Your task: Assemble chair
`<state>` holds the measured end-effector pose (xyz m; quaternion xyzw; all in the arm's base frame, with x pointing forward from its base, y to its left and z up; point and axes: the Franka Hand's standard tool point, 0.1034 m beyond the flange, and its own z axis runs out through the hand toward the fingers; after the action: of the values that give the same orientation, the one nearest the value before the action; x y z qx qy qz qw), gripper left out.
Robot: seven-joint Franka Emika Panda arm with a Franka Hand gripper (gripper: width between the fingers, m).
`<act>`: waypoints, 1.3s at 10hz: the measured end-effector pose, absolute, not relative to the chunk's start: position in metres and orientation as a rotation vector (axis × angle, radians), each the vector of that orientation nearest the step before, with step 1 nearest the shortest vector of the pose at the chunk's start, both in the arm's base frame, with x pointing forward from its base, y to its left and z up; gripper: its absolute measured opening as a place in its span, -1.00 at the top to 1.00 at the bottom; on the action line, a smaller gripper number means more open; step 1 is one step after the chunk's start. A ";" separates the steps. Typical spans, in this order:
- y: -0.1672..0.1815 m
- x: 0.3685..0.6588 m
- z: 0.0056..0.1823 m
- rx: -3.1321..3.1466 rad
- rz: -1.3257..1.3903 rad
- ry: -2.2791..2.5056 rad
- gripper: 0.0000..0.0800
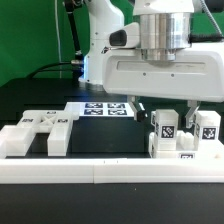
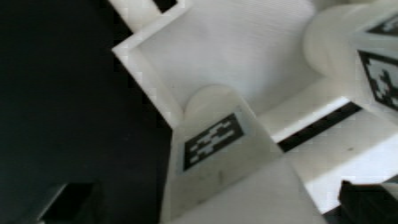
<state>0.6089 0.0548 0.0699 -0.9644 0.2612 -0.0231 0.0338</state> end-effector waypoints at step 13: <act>0.049 0.610 0.071 -3.074 -0.089 0.390 0.28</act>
Offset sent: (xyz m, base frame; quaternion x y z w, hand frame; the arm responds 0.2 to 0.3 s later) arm 0.0012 0.0018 0.0085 -0.0110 -0.0045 -0.2764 0.9610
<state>0.6101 0.0493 0.0715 -0.9914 0.1257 -0.0287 0.0210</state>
